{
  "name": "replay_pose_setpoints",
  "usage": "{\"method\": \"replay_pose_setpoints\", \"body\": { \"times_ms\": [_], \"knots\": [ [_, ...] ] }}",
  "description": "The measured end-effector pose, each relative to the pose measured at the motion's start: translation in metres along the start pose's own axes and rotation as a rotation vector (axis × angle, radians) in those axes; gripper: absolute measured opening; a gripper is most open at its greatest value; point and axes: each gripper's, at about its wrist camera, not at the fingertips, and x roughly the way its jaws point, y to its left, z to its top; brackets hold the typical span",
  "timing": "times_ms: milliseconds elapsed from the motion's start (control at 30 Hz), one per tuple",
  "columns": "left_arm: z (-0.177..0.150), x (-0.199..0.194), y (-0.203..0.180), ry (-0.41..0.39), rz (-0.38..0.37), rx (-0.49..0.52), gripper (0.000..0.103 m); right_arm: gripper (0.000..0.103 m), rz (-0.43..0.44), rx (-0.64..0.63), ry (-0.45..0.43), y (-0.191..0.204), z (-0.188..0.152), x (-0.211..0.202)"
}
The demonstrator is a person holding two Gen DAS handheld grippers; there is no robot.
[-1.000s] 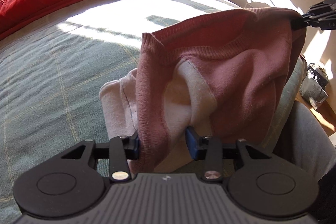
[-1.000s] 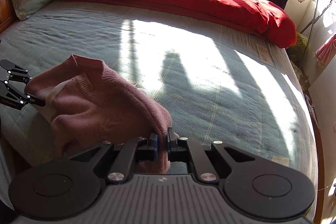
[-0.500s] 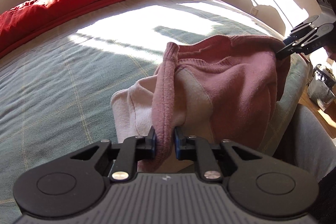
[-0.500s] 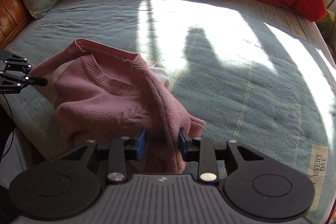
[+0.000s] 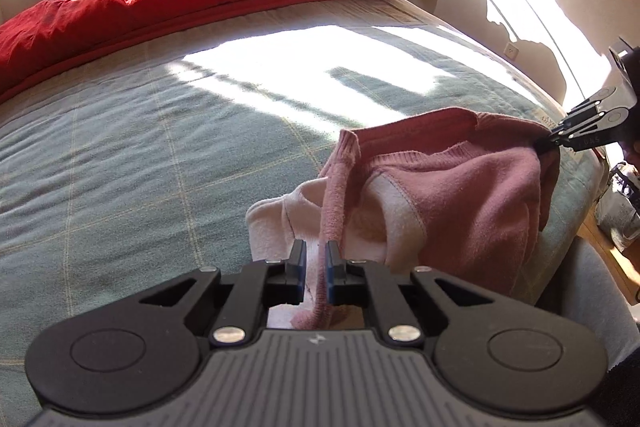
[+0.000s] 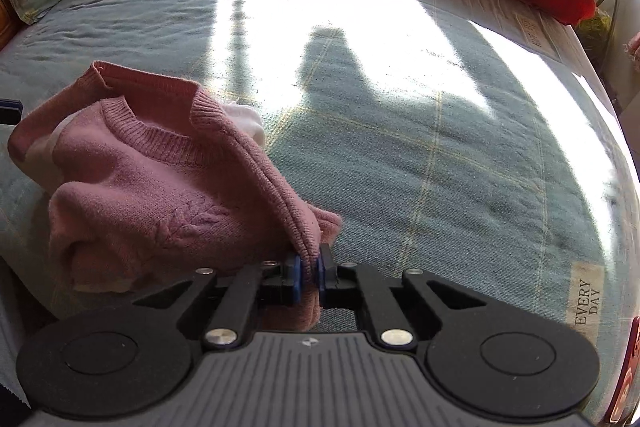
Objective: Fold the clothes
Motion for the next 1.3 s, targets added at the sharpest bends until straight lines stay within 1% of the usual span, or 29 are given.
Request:
{"method": "replay_pose_setpoints", "body": {
  "times_ms": [33,67,133,233,300,367,467,500,533,667,800,933,1167,1300],
  "knots": [
    [0.000,0.001,0.003,0.004,-0.027,-0.019,0.014,0.009,-0.005,-0.006,-0.008,0.001,0.002,-0.002],
    [0.000,0.002,0.004,0.003,-0.035,-0.024,0.017,0.009,-0.006,-0.014,-0.008,0.002,0.003,-0.004],
    [0.000,0.005,0.004,0.005,-0.027,-0.016,0.036,0.009,-0.004,-0.019,-0.006,0.003,0.004,-0.003],
    [-0.001,0.012,0.006,0.022,-0.053,-0.027,0.042,0.009,-0.002,-0.012,0.006,0.003,0.003,0.003],
    [-0.003,0.019,0.006,0.044,-0.071,-0.030,0.042,0.009,0.001,-0.002,0.014,0.003,0.001,0.007],
    [-0.005,0.027,0.003,0.070,-0.058,-0.013,0.042,0.009,0.002,0.008,0.018,0.002,0.000,0.009],
    [-0.009,0.040,0.004,0.126,-0.033,-0.037,0.036,0.009,0.001,0.013,0.021,0.002,0.000,0.011],
    [-0.010,0.043,0.005,0.141,-0.026,-0.054,0.017,0.009,-0.001,0.012,0.021,0.002,0.000,0.011],
    [-0.010,0.044,0.006,0.145,-0.016,-0.062,0.007,0.009,-0.003,0.010,0.021,0.002,0.000,0.011],
    [-0.002,0.032,0.000,0.100,0.048,-0.032,0.006,0.009,-0.038,-0.016,0.005,0.004,0.007,0.008],
    [0.020,0.021,0.001,0.052,0.115,0.002,0.006,0.009,-0.086,-0.042,-0.024,0.004,0.021,0.002],
    [0.045,0.022,0.009,0.024,0.184,0.015,0.006,0.009,-0.135,-0.065,-0.055,0.001,0.042,-0.001],
    [0.077,0.034,0.027,-0.008,0.243,0.010,0.006,0.009,-0.210,-0.088,-0.099,-0.010,0.080,0.004],
    [0.092,0.045,0.045,-0.008,0.254,-0.047,0.006,0.009,-0.245,-0.077,-0.126,-0.021,0.102,0.013]
  ]
}}
